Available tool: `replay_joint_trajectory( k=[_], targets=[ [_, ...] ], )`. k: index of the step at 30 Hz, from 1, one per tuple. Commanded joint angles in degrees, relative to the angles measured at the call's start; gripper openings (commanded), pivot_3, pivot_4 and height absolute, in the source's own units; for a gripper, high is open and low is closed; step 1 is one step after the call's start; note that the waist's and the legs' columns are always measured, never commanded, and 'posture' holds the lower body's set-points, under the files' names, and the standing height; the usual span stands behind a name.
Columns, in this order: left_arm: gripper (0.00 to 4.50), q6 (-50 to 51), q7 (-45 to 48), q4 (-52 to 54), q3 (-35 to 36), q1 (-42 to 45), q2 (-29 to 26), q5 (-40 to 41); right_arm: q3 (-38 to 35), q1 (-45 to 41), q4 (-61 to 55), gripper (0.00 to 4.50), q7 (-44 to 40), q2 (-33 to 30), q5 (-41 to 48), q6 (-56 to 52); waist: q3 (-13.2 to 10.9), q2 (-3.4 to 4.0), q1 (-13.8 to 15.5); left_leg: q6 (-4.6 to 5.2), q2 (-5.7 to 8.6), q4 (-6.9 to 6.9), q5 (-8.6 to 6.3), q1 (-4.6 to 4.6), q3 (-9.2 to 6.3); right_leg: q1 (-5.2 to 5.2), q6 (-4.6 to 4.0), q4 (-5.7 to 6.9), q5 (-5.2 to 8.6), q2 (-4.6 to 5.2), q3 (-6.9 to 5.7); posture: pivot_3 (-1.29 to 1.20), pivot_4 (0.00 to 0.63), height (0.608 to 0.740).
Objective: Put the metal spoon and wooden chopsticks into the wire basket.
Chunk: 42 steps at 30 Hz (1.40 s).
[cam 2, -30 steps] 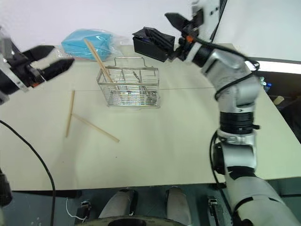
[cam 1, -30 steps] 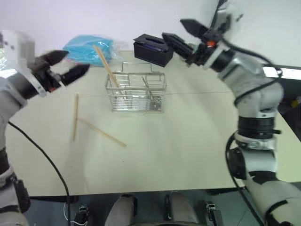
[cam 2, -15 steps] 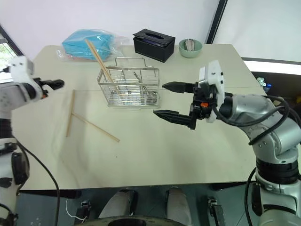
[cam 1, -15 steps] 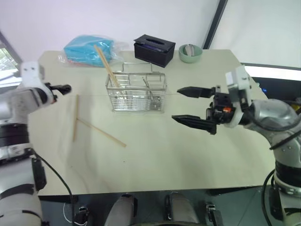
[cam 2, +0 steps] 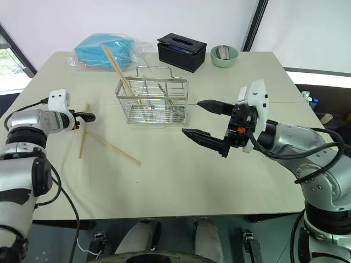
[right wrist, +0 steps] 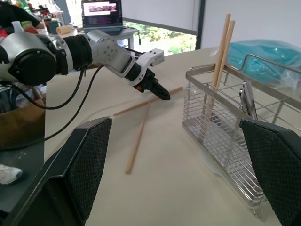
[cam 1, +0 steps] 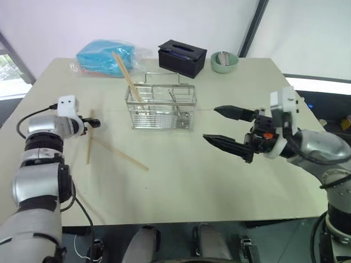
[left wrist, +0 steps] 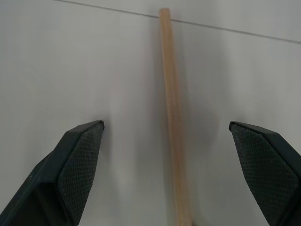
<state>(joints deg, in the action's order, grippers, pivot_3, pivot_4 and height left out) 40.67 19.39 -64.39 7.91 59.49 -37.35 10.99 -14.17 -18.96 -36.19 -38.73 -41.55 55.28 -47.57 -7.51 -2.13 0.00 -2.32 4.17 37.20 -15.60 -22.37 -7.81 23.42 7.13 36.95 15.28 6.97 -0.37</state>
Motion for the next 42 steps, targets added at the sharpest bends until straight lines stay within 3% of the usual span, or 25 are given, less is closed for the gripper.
replay_joint_trajectory(
  k=[1, 2, 4, 11, 19, 23, 28, 33, 37, 42],
  targets=[
    [4.50, -2.85, 1.57, -3.13, -0.02, 1.74, 0.26, -1.76, -1.52, 0.33, -2.51, 4.49, 1.99, -0.05, 2.06, 0.70, 0.00, 0.00, 0.35, 0.00, 0.00, 0.00, 0.00, 0.01, 0.01, -0.01, 0.00, 0.01, 0.00, 0.00, 0.00, 0.00, 0.150, 0.654],
    [4.50, -3.73, 1.26, -3.95, 0.33, 1.74, 0.30, -1.92, -1.69, 0.57, -2.57, 4.49, 2.49, -0.08, 2.30, 0.82, 0.00, 0.00, 0.44, 0.00, 0.00, 0.00, 0.00, 0.02, 0.01, 0.00, 0.00, 0.01, 0.00, 0.00, 0.00, 0.00, 0.150, 0.654],
    [3.66, -4.73, 0.86, -4.97, 0.91, 1.89, 0.32, -2.10, -2.01, 0.88, -2.45, 4.50, 2.96, -0.36, 2.70, 1.04, 0.01, 0.00, 0.62, 0.00, 0.00, 0.00, 0.00, 0.02, 0.01, 0.00, 0.00, 0.01, 0.00, 0.00, 0.00, 0.00, 0.150, 0.654],
    [0.14, -6.03, -0.83, -6.08, 2.85, 3.06, 0.43, -1.97, -1.87, 1.26, -1.81, 4.50, 3.07, -0.91, 2.74, 1.84, 0.07, -0.11, 0.85, 0.00, 0.06, 0.01, 0.00, 0.00, 0.00, -0.04, 0.01, 0.00, 0.00, 0.05, -0.01, 0.00, 0.150, 0.654],
    [0.05, -7.97, -7.20, -6.03, 7.19, 3.23, -1.99, -1.17, -1.31, 1.00, -0.61, 4.50, 3.01, -0.62, 2.31, 2.25, 0.07, -0.13, 0.64, 0.01, 0.02, 0.01, 0.00, 0.00, 0.00, 0.00, 0.04, 0.02, -0.01, 0.02, -0.03, 0.00, 0.150, 0.654],
    [0.05, -14.27, -10.27, -4.11, 7.36, 3.04, -5.85, -3.01, -1.61, 1.24, -0.27, 4.50, 2.91, -1.03, 2.48, 2.22, 0.06, -0.22, 0.23, 0.00, -0.01, -0.01, 0.00, -0.01, 0.00, 0.05, 0.04, 0.02, -0.01, 0.00, -0.02, 0.00, 0.150, 0.654],
    [0.05, -30.63, -14.75, 3.58, 16.79, 6.52, -8.57, 3.68, -2.14, 0.91, 0.33, 4.50, 3.37, -1.60, 3.29, 1.66, 0.05, -0.35, 0.78, -0.01, -0.02, -0.02, 0.00, -0.05, 0.00, 0.08, 0.03, -0.01, -0.01, 0.03, -0.02, 0.00, 0.150, 0.654],
    [0.05, -22.48, -7.12, 18.20, 24.93, 12.25, -1.96, 18.90, -1.59, 0.36, 0.29, 4.50, 4.71, -1.39, 4.08, 1.47, 0.08, -0.47, 2.28, -0.01, 0.09, 0.16, 0.00, -0.10, -0.03, -0.05, 0.03, -0.10, -0.01, 0.16, -0.11, 0.00, 0.150, 0.654],
    [0.05, -16.03, -6.40, 28.21, 22.57, 12.43, 5.43, 22.95, -1.08, 0.86, 0.06, 4.50, 5.70, -0.58, 3.69, 2.02, 0.14, -0.38, 2.34, 0.01, 0.20, 0.18, -0.01, -0.03, -0.01, -0.22, 0.06, -0.12, -0.02, 0.25, -0.11, 0.00, 0.150, 0.654],
    [0.05, -14.49, -3.54, 35.37, 15.62, 10.38, 12.79, 21.36, -1.76, 2.36, -1.77, 4.50, 7.91, 0.23, 4.30, 2.17, 0.12, -0.38, 1.67, 0.01, 0.11, 0.16, 0.00, -0.06, -0.01, -0.07, 0.09, -0.04, -0.04, 0.12, -0.09, 0.00, 0.150, 0.654]
  ],
)
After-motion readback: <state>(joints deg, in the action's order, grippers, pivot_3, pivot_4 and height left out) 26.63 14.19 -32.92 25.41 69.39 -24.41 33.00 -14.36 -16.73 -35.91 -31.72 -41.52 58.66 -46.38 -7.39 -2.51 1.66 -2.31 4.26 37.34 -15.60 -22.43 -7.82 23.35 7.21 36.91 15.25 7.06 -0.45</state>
